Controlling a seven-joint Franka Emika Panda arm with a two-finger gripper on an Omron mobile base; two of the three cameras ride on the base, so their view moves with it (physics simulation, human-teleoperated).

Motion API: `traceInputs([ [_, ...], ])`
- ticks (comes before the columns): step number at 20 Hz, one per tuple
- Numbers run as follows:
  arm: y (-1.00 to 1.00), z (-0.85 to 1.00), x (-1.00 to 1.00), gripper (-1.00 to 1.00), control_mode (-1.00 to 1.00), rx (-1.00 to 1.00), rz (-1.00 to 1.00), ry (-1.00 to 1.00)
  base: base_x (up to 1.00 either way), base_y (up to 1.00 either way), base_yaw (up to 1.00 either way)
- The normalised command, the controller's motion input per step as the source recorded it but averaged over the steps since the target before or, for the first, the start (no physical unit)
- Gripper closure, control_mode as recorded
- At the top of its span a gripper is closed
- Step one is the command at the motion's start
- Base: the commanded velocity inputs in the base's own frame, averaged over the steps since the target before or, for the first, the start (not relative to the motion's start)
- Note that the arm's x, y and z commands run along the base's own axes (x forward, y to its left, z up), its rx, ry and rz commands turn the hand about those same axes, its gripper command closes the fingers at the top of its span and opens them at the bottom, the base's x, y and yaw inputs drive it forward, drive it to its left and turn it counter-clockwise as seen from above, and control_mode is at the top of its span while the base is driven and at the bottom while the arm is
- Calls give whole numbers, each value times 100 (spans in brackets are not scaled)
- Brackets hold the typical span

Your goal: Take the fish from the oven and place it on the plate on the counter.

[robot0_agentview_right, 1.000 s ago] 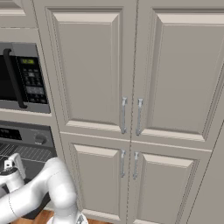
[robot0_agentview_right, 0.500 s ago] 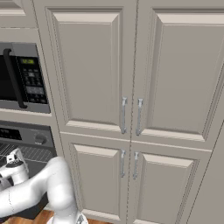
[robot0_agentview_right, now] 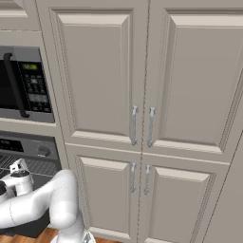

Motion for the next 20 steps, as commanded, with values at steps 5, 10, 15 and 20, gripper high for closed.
traceInputs([
  [5, 0, -85, 0, -100, -100, 0, -1, -14, 0, 0, 0],
  [10, 0, -99, 0, -100, -100, 0, -10, -14, 0, 0, 0],
  [15, 0, -100, 0, -100, -100, 3, -16, -14, 0, 0, 0],
  [20, 0, -100, 0, -100, -100, 11, -17, -17, 0, 0, 0],
])
